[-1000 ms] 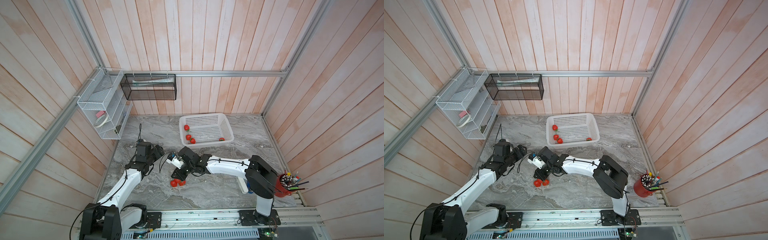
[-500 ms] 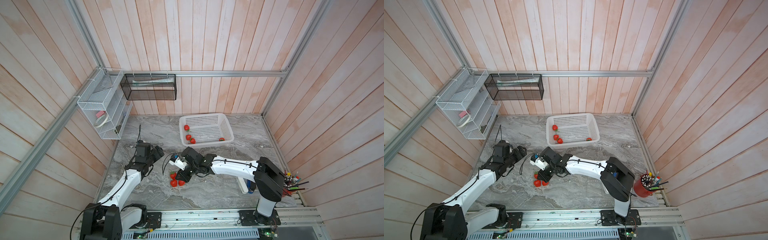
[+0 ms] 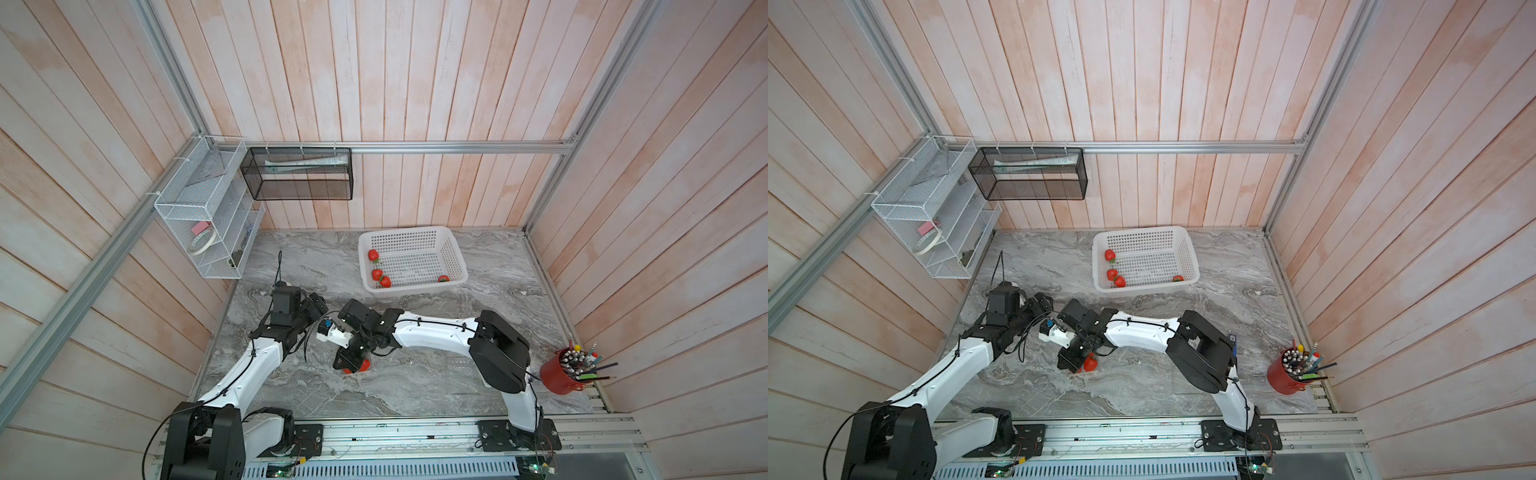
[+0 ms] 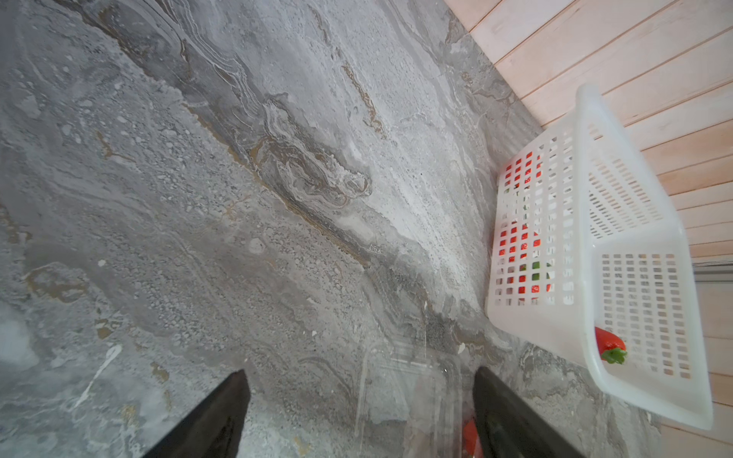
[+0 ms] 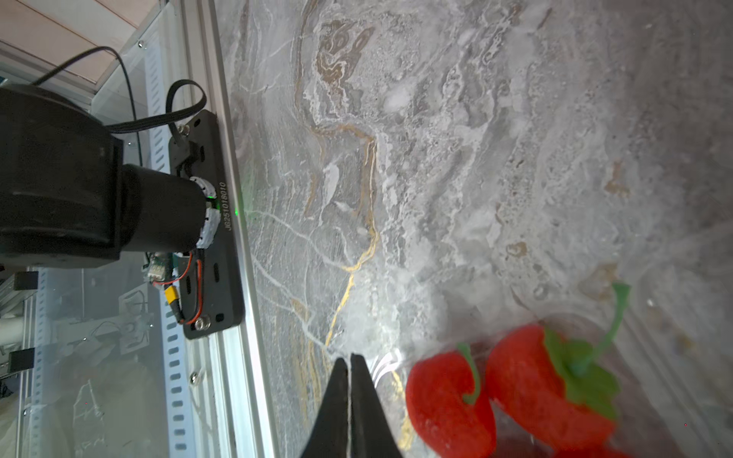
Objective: Pack strawberries into containers
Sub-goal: Adjust the strawberry in the packing box.
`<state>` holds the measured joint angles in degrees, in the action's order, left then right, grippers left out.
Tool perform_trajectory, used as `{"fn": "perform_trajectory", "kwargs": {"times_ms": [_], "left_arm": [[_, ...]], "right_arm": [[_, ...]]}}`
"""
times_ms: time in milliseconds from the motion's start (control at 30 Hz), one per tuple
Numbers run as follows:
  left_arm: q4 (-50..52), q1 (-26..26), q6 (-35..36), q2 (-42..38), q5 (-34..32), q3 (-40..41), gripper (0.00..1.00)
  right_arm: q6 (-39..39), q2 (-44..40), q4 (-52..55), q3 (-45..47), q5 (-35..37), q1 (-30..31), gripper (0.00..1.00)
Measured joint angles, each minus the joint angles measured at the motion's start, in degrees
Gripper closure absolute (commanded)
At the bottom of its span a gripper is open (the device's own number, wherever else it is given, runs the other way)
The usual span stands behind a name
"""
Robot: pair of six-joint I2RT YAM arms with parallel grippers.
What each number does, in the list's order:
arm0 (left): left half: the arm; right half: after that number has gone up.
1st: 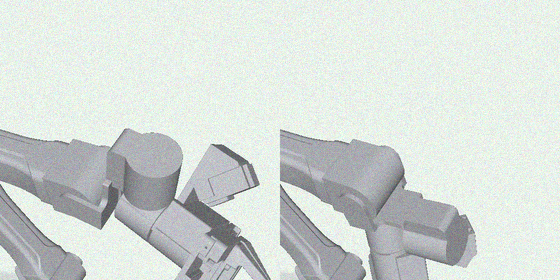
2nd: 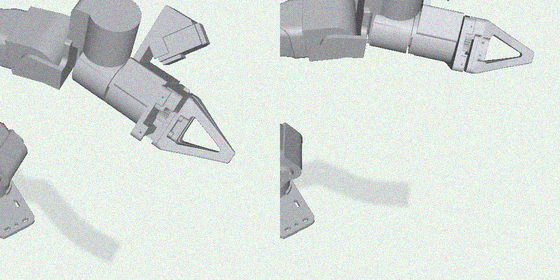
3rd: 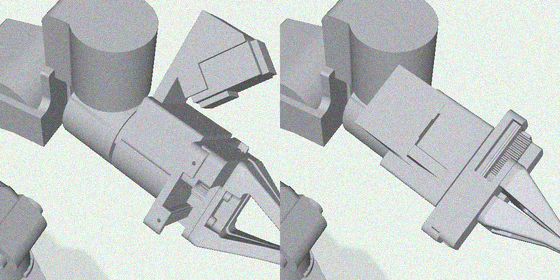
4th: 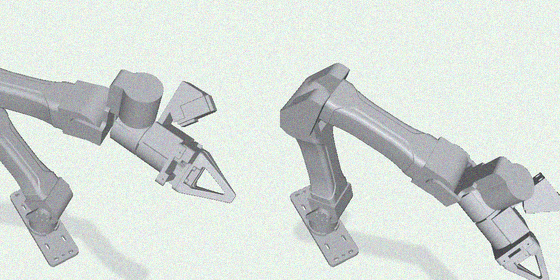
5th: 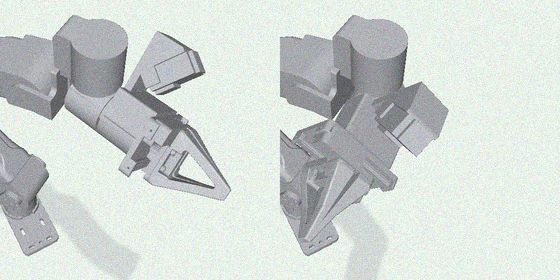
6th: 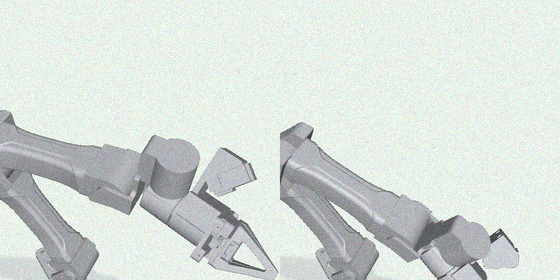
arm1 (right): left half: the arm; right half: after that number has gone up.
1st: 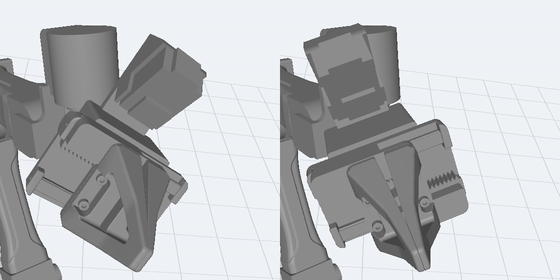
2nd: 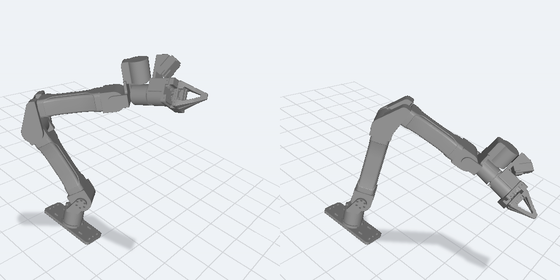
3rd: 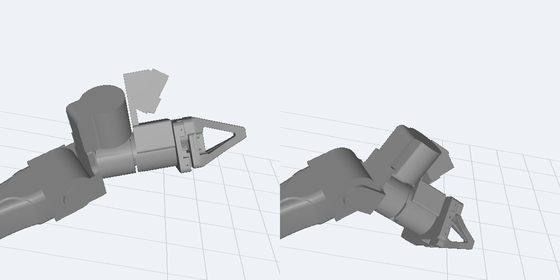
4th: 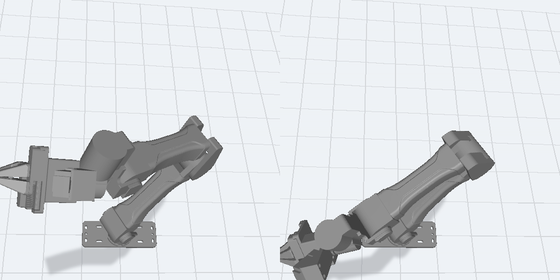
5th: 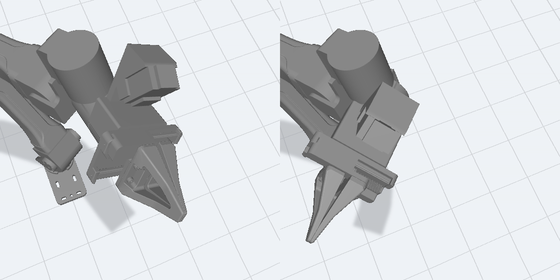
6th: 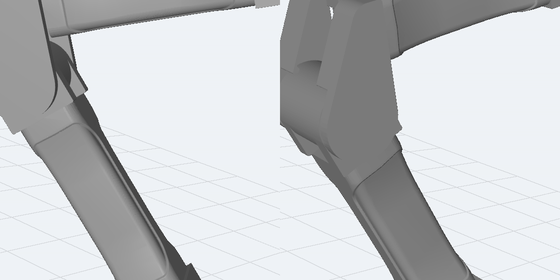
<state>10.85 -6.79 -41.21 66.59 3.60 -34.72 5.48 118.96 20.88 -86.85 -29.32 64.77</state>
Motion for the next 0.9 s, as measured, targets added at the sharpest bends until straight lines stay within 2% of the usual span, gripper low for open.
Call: {"fn": "perform_trajectory", "kwargs": {"times_ms": [167, 567, 900], "left_arm": [[-0.17, 0.04, 0.00, 0.68, 0.48, 0.02, 0.10], [-3.72, 0.04, -0.44, 5.68, 2.47, 0.98, 0.10], [-10.14, 0.04, -1.09, 10.64, 7.41, 2.69, 0.10]], "right_arm": [[0.22, 2.08, 0.15, -0.20, 1.22, -0.68, 0.93], [3.41, 1.25, -3.98, 4.15, 2.21, -5.75, 0.93], [5.31, -4.28, -5.55, 6.91, 1.36, -9.40, 0.88]]}}
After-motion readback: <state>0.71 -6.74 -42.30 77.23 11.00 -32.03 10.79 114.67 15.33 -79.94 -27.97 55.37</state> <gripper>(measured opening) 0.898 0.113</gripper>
